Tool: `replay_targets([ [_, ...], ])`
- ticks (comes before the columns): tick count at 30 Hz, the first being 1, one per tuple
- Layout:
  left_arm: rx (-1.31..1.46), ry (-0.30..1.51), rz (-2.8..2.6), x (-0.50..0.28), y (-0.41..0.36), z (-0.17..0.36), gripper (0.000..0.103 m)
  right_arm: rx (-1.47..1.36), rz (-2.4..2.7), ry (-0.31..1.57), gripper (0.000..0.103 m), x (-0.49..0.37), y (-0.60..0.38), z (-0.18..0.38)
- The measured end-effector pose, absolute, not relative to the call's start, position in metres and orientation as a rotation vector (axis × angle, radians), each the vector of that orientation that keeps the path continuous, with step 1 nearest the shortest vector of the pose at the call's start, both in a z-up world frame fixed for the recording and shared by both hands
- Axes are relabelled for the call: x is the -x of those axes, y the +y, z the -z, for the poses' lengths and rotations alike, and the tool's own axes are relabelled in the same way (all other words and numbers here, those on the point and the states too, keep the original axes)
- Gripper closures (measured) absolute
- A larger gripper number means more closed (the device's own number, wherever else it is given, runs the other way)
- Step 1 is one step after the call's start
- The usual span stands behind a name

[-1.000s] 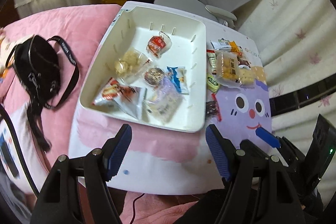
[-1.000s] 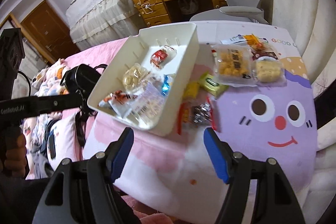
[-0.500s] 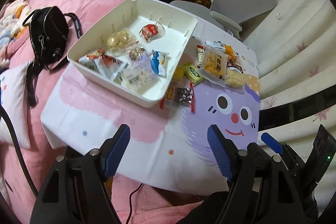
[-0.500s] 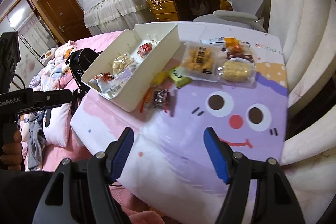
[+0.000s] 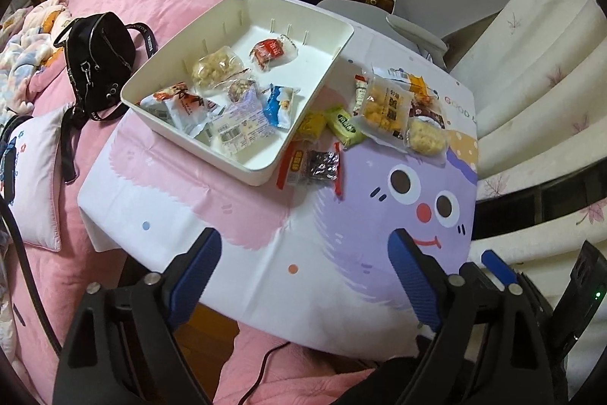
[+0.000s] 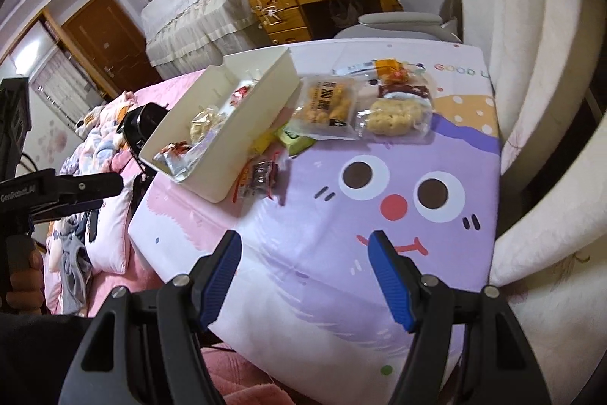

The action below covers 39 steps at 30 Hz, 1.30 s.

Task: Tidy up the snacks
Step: 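Withdraw both grippers from the tray toward the loose snacks on the cloth, then grasp the clear-wrapped yellow cake with the right gripper while the left grasps the dark-wrapped candy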

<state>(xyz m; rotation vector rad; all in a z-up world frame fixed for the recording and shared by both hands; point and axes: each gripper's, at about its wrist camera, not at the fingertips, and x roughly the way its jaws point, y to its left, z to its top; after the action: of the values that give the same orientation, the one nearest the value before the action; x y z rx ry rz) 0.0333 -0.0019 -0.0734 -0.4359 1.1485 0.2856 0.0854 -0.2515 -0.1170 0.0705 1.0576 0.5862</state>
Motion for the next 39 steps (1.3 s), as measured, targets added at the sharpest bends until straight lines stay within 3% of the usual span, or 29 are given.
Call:
replay_targets([
  [21, 0.294, 1.17, -0.154, -0.11, -0.046, 0.134, 0.013, -0.457, -0.352, 1.163, 0.02, -0.177, -0.292, 0.152],
  [39, 0.105, 1.092, -0.273, -0.153, -0.055, 0.208, 0.013, -0.321, -0.19, 1.256, 0.019, -0.287, -0.244, 0.225],
])
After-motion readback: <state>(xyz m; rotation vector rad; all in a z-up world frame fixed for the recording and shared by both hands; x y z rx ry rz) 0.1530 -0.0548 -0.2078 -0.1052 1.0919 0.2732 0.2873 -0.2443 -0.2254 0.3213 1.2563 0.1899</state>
